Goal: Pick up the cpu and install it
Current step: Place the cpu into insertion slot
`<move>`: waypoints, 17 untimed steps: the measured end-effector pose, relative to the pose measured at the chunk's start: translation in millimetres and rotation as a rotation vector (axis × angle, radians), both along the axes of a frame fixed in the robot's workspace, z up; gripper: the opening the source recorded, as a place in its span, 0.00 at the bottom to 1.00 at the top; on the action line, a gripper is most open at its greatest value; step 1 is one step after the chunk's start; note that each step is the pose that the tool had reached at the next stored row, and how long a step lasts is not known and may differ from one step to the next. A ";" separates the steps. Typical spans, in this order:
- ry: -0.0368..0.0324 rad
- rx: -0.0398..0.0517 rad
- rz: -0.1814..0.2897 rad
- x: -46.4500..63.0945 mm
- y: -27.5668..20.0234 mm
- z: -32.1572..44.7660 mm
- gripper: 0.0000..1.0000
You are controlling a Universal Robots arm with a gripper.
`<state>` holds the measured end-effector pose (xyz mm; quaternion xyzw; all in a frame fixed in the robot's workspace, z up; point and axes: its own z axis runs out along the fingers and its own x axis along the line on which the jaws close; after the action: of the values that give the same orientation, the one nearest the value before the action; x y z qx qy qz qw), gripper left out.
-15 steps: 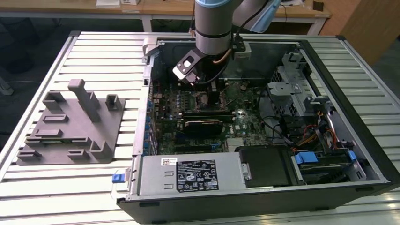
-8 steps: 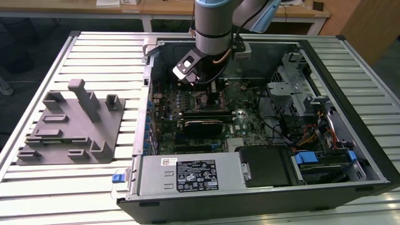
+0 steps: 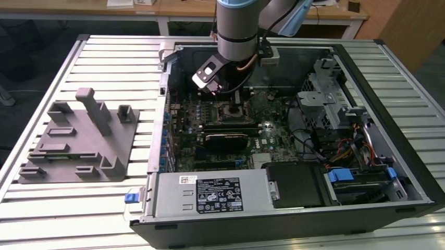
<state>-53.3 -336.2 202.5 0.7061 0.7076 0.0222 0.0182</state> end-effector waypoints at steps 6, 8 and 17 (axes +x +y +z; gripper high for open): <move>0.0001 -0.0001 0.000 0.0 0.0 0.0 0.11; 0.0001 -0.0001 0.000 0.0 0.0 -1.0 0.11; 0.0001 0.0000 0.000 0.0 0.0 -3.1 0.11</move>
<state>-53.3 -336.2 199.4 0.7061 0.7076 0.0222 0.0182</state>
